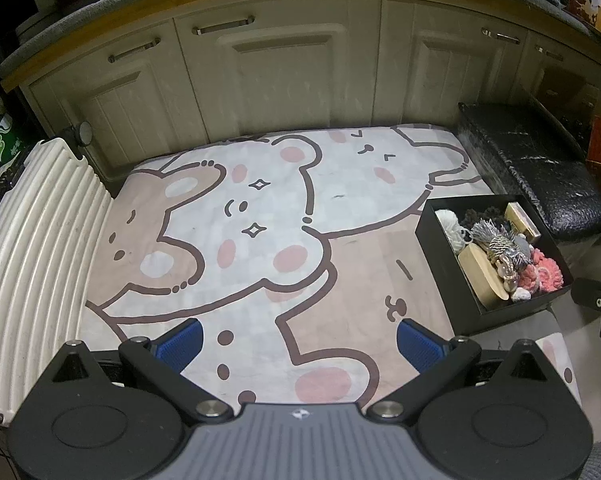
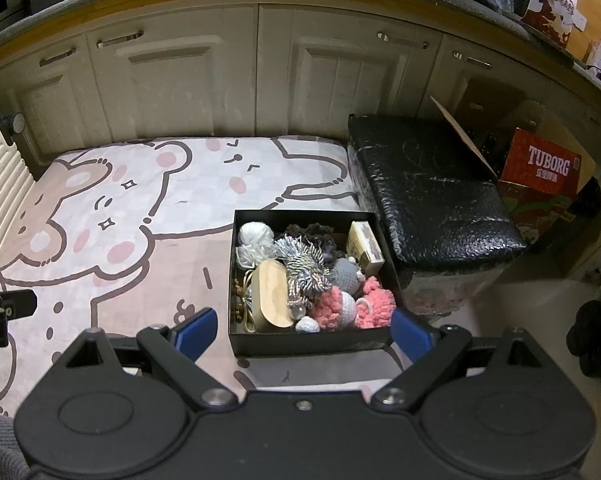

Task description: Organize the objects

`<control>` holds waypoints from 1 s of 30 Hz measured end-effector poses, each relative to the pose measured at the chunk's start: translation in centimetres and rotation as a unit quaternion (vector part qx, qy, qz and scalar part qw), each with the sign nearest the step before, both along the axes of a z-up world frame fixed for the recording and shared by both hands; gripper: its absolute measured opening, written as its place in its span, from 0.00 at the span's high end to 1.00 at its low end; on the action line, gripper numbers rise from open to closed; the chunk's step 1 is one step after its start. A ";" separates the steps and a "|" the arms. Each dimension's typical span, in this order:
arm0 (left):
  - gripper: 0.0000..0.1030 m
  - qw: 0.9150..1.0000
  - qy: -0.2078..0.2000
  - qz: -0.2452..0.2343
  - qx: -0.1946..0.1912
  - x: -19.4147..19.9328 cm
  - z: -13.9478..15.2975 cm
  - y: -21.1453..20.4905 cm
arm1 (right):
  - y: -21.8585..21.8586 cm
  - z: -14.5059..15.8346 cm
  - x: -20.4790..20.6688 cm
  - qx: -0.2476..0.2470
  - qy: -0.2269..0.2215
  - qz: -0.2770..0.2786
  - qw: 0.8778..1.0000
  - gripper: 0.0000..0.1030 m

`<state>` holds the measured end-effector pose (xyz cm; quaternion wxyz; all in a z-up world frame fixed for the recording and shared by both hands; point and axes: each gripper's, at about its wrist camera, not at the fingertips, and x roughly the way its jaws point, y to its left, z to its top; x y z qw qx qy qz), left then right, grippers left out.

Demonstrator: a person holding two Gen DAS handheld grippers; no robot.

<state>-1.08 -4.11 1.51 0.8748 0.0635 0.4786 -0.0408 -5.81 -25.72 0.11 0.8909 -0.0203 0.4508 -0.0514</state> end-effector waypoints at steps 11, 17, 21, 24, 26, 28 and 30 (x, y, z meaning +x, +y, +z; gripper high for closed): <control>0.01 1.000 0.001 0.000 0.000 0.0 0.0 -0.1 | 0.1 0.0 0.0 -0.001 0.000 -0.001 1.000 0.08; 0.01 1.000 0.001 0.001 0.000 0.0 0.0 -0.1 | 0.1 0.0 0.0 0.001 0.000 0.000 1.000 0.08; 0.01 1.000 0.002 0.001 0.000 0.0 -0.1 -0.1 | -0.1 -0.1 -0.1 0.002 0.001 0.000 1.000 0.08; 0.01 1.000 0.002 0.001 -0.001 0.0 -0.1 -0.2 | 0.0 -0.1 -0.1 0.002 0.001 0.000 1.000 0.08; 0.01 1.000 0.001 0.001 0.000 0.0 -0.1 -0.2 | -0.1 -0.1 -0.1 0.002 0.001 0.000 1.000 0.08; 0.01 1.000 0.002 0.001 -0.001 0.0 -0.1 -0.2 | 0.0 -0.1 -0.1 0.002 0.001 -0.001 1.000 0.08; 0.01 1.000 0.002 0.001 0.000 0.0 -0.1 -0.2 | 0.0 -0.1 -0.1 0.002 0.001 -0.001 1.000 0.08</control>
